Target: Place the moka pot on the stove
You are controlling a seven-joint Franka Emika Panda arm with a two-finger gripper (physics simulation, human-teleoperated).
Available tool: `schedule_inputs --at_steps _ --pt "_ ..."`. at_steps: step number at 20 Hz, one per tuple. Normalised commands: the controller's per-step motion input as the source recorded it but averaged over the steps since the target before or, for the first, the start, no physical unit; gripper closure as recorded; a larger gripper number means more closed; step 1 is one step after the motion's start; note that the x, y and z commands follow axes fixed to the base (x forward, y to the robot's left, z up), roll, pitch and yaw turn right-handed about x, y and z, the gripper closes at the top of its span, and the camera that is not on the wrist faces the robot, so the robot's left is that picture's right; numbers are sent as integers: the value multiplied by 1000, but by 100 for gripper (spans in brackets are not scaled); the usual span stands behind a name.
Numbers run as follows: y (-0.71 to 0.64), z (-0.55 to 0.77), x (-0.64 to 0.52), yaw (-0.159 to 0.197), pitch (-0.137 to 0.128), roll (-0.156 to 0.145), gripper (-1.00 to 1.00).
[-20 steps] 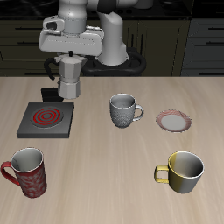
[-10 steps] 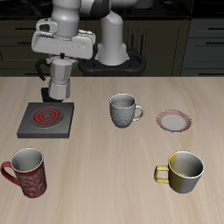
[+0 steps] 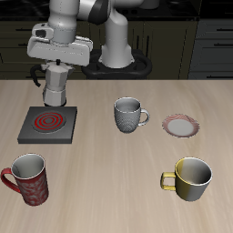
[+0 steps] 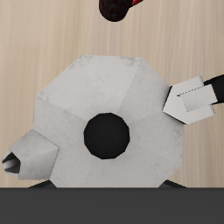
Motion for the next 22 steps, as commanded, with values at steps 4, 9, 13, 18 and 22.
schedule_inputs --at_steps 4,9,13,18,22 --pt "-50 -173 -100 16 13 -11 100" --pt "-82 -239 -47 -42 35 -20 100" --pt "-30 -161 46 -10 20 -1 100" --pt "-40 -106 45 -14 13 -10 100" --pt "27 -221 122 22 22 18 100"
